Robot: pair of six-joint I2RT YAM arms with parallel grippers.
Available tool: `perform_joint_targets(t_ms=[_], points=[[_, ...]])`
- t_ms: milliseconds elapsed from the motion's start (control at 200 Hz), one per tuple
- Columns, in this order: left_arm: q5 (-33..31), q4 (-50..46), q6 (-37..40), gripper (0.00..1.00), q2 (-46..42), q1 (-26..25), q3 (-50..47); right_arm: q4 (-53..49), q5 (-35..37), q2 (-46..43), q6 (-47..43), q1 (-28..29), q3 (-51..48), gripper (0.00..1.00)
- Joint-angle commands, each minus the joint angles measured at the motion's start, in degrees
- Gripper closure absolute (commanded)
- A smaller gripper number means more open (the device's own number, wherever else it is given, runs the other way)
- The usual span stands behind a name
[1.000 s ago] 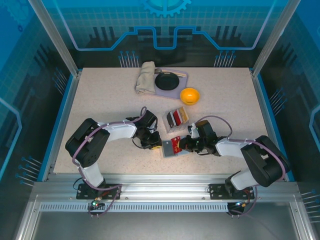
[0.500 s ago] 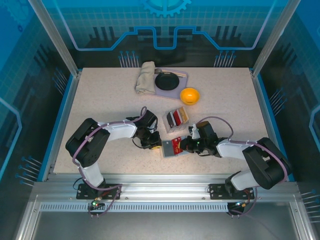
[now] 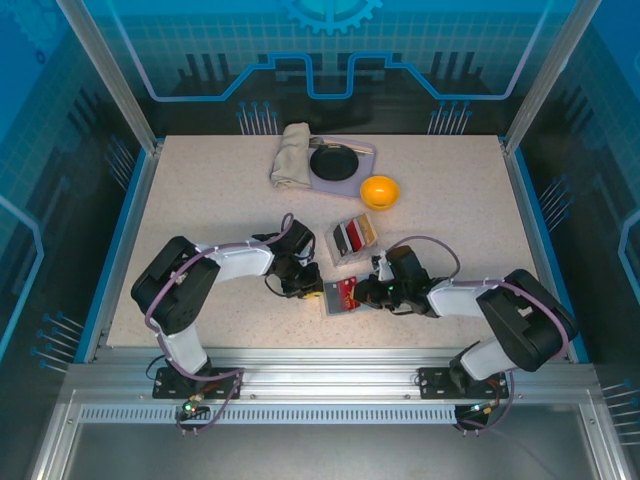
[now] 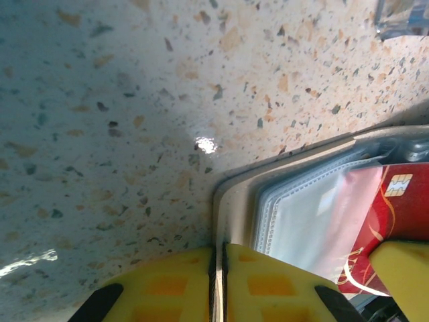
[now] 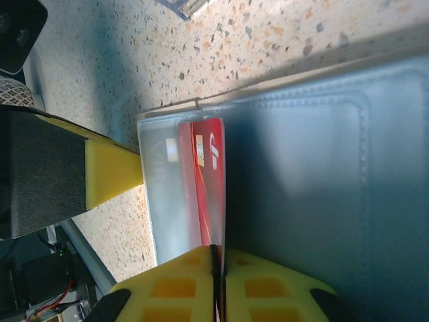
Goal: Put the credit cards into the card holder
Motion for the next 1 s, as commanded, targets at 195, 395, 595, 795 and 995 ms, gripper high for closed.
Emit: perform_joint_targets(t_ms=[195, 395, 595, 795, 995], points=[[-3.05, 4.31, 0.85, 0.87, 3.20, -0.32, -0.83, -11.06, 4.64, -0.30, -2.80, 3.41, 3.80, 0.77], [-3.21, 3.98, 1.46, 0.88, 3.35, -0.30, -0.67, -19.68, 7.23, -2.07, -7.75, 2.05, 6.57, 0.70], [-2.94, 4.38, 1.51, 0.88, 3.76, -0.31, -0.66, -22.68, 8.33, -0.74, -10.56, 1.71, 9.47, 0.69], [-2.78, 4.33, 1.77, 0.88, 3.94, -0.30, -0.71, -22.80, 6.11, 2.56, -12.76, 1.70, 12.73, 0.79], [-2.71, 4.33, 1.93, 0.88, 4.08, -0.33, -0.35, -23.36, 2.94, 5.17, -14.18, 3.87, 16.14, 0.84]])
